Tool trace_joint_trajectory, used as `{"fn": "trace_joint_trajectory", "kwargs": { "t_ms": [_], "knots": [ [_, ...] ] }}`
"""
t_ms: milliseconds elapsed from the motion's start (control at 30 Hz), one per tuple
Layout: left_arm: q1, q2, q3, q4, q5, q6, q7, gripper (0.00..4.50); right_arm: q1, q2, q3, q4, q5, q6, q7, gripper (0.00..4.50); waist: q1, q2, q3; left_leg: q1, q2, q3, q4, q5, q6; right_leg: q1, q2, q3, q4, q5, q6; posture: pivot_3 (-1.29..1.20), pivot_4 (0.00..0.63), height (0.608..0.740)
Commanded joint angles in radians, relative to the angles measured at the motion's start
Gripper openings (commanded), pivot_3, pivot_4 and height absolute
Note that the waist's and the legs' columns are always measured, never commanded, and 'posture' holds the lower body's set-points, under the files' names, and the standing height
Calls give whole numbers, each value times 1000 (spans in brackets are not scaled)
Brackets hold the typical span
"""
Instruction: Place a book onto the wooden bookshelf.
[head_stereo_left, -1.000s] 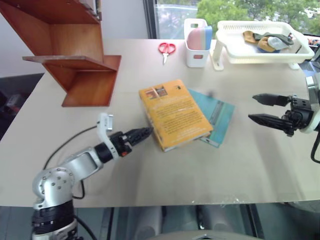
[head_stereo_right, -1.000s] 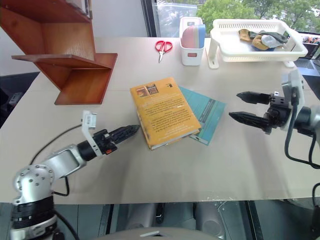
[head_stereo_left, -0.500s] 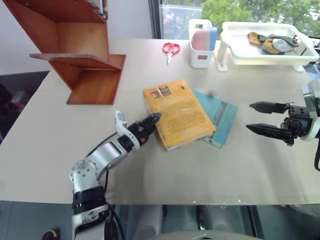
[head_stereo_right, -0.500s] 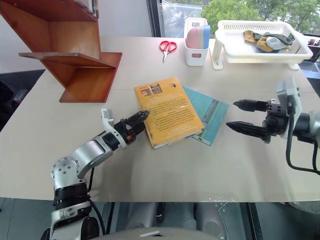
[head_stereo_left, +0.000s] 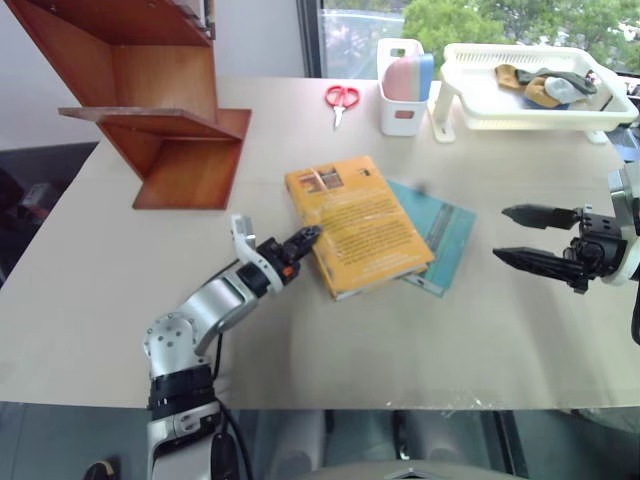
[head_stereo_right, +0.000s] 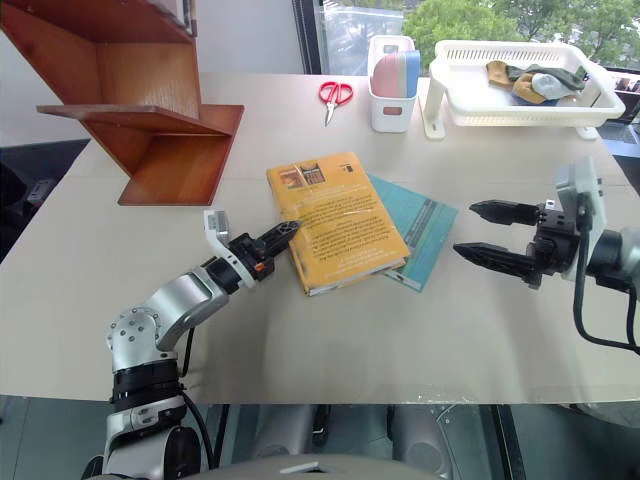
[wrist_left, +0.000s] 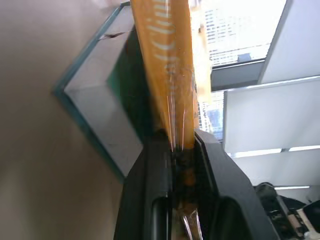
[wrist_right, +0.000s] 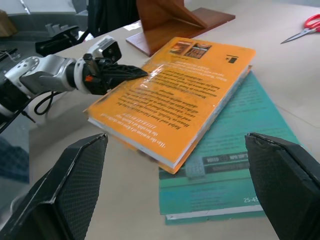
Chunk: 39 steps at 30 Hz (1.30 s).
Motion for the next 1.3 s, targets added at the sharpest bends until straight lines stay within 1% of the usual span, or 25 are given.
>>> {"fn": "trace_joint_trajectory", "kwargs": {
  "t_ms": [33,100,200,233,333,400,533,633,767,867,1067,1133,1300],
  "knots": [
    [4,24,-4,-110,-104,-3,-21,120,-5,8,-26,20,-11,-45,1,4500,0,0,0,0,0,0,0,0,0,0,0,0,0,0,0,0,150,740],
    [5,50,-9,-152,-158,-10,1,120,-8,25,-31,41,-5,-53,-7,4500,0,0,0,0,0,0,0,0,0,0,0,0,0,0,0,0,150,740],
    [-25,122,-22,-240,-223,-27,16,120,-18,44,-36,81,1,-66,-5,4500,0,0,0,0,1,0,0,0,0,0,0,0,0,0,0,0,150,740],
    [-40,149,-25,-265,-223,-32,4,120,-24,50,-37,96,2,-72,-4,4500,0,0,0,0,0,0,0,0,0,0,0,0,0,0,0,0,150,740],
    [-116,271,-50,-377,-32,-49,-159,120,-60,74,-44,161,0,-101,1,4500,0,-1,1,0,0,0,0,0,0,0,0,0,0,0,0,0,150,740],
    [-174,348,-83,-425,143,-116,-282,120,-89,83,-47,207,8,-107,12,4500,0,-1,1,0,-1,2,0,0,0,0,1,0,-1,0,0,0,150,740],
    [-329,485,-167,-444,460,-268,-459,120,-154,77,-69,322,69,-67,77,4500,0,-1,1,0,-1,4,-1,0,-1,1,1,0,-2,0,0,0,150,740],
    [-412,581,-249,-415,719,-423,-599,120,-190,55,-83,401,120,-9,140,4500,-1,0,1,-1,-1,6,-4,1,-1,0,2,-1,-6,0,0,0,150,740],
    [-526,693,-350,-323,1035,-658,-760,120,-272,72,-116,501,191,46,177,4500,-2,1,2,-2,0,6,-7,1,-2,0,2,-1,-12,0,0,0,150,740],
    [-606,744,-394,-224,1223,-826,-836,120,-325,69,-120,565,216,78,228,4500,-3,1,2,-3,0,7,-8,1,-2,0,2,-1,-14,0,0,0,150,740],
    [-717,807,-435,-62,1481,-1078,-929,120,-386,59,-88,646,175,71,311,4500,-1,2,3,-5,0,6,-9,0,0,-1,1,-2,-15,0,0,0,150,740],
    [-746,863,-444,-3,1561,-1170,-965,120,-403,61,-77,669,152,54,321,4500,-2,2,3,-5,0,6,-8,0,0,-1,1,-2,-14,0,0,0,150,740],
    [-790,940,-453,147,1671,-1329,-1028,120,-423,66,-76,694,122,41,347,4500,-5,4,5,-5,0,7,-8,0,0,-4,2,-2,-12,0,0,0,150,740]
  ]
}}
